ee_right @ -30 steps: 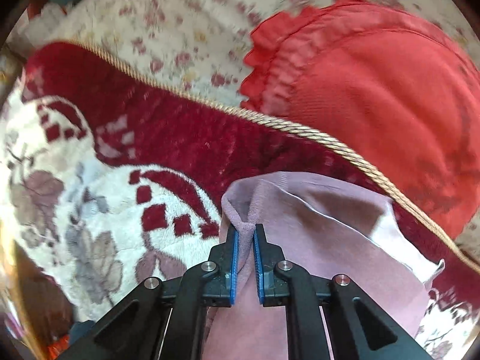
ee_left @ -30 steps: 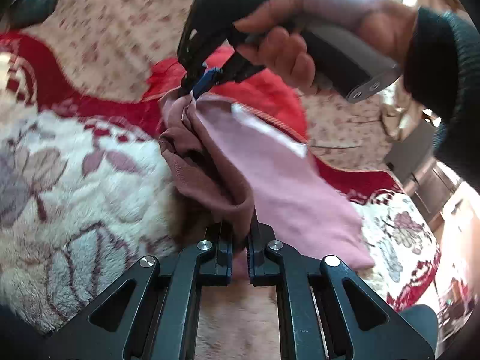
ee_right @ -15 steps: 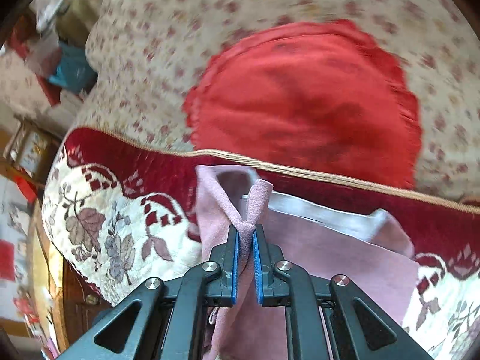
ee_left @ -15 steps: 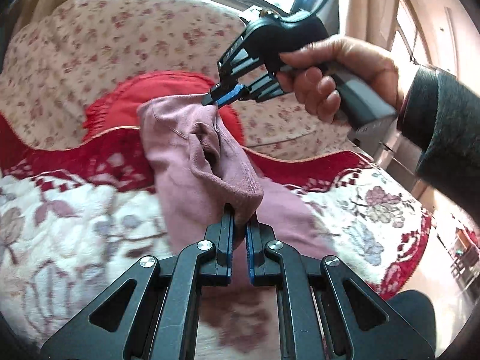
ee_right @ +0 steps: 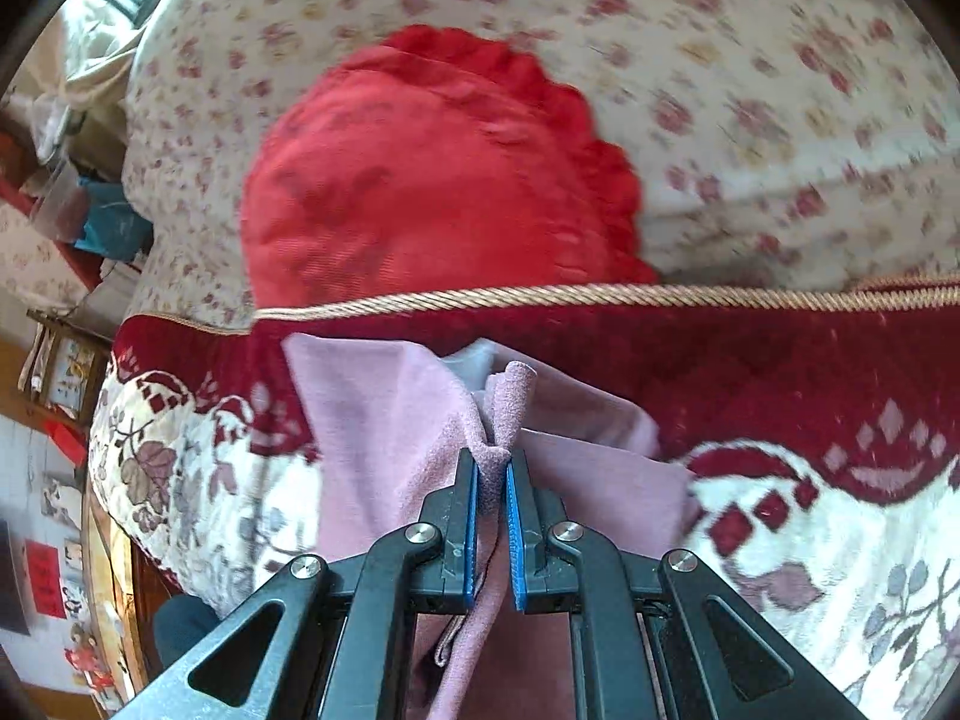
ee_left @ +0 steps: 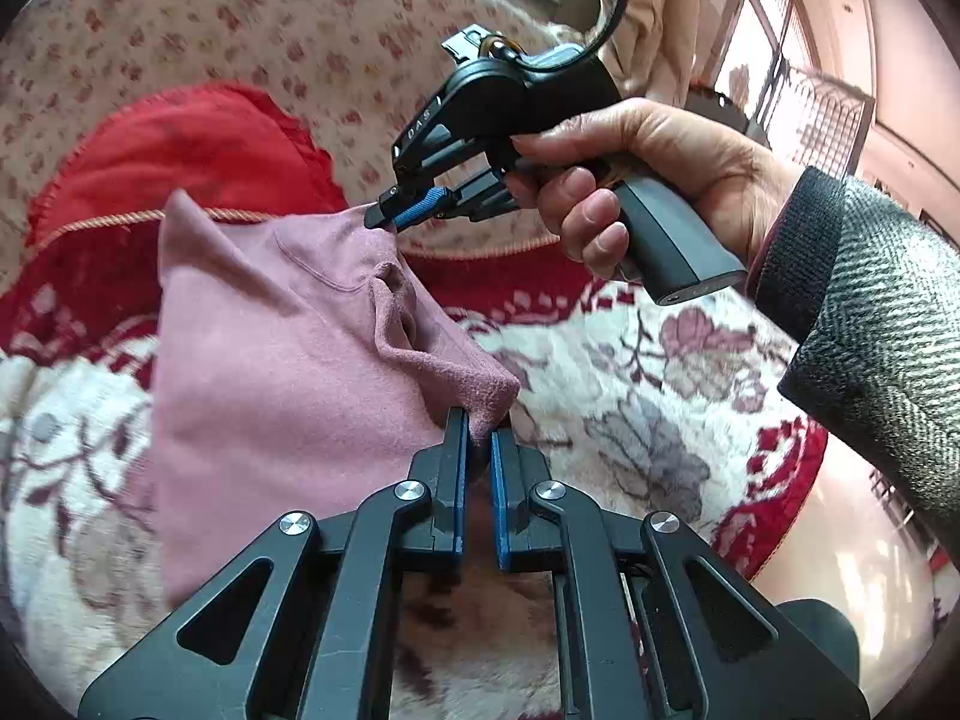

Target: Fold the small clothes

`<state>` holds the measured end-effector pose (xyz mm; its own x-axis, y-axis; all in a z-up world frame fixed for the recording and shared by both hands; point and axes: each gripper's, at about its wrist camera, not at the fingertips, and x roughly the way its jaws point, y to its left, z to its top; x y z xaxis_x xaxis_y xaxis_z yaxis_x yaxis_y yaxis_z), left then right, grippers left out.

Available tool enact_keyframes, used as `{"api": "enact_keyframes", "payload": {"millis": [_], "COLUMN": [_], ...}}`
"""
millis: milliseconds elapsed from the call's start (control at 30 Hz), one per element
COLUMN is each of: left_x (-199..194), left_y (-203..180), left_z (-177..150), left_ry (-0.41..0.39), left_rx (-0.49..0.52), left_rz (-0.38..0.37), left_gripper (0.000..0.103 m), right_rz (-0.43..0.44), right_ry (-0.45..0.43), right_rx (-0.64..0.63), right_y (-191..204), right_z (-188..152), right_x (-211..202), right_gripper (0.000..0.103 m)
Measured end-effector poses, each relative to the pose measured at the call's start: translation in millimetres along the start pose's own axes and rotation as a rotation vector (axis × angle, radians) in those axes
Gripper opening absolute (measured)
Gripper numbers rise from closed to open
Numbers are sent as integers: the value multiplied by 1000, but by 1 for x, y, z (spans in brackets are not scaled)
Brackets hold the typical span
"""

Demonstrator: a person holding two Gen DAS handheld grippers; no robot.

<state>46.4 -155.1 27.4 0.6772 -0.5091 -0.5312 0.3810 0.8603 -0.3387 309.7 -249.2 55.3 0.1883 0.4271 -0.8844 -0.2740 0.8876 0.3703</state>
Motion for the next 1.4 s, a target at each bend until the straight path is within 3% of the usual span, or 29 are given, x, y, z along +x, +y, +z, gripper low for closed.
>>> {"api": "enact_keyframes", "payload": {"millis": [367,500,600,733,800,867,933,1000,1033,1100,1133,1200,1267,1333,1400], "left_x": [46,34,13,-27,-41,-45,-34,-18,-7,7,2,-3,-4,-3,-2], "left_y": [-9,-7,-2,21,42,60,72,79,80,86,87,83,82,85,86], "left_z": [-34,-47,-58,-55,-41,-27,-17,-14,-19,-34,-42,-44,-42,-40,-41], "left_ry": [156,210,237,171,116,67,63,97,134,219,183,187,207,221,218], "left_rx": [0,36,64,83,43,-8,-37,-64,-71,-92,-103,-97,-115,-139,-156], "left_rz": [5,-56,-65,23,82,144,160,137,125,127,122,132,129,123,126], "left_gripper": [6,6,6,6,6,6,6,6,6,6,6,6,6,6,6], "right_rz": [-11,-14,-65,-4,-8,-6,-29,-49,-62,-96,-51,-9,3,-14,-24], "right_ry": [36,-62,-163,-374,-474,-500,-444,-349,-314,-156,-148,-127,-138,-204,-359], "right_rx": [101,219,224,53,-134,-275,-403,-438,-424,-329,-278,-253,-264,-248,-214], "right_y": [-76,-99,-99,-65,-29,-1,27,35,32,14,3,-2,0,0,1], "right_z": [-25,-42,-55,-90,-124,-153,-182,-201,-206,-219,-225,-222,-220,-212,-193], "right_x": [41,30,6,-46,-68,-74,-61,-38,-29,3,8,3,-5,-18,-37], "right_gripper": [7,9,9,9,9,9,9,9,9,10,10,10,10,10,10]}}
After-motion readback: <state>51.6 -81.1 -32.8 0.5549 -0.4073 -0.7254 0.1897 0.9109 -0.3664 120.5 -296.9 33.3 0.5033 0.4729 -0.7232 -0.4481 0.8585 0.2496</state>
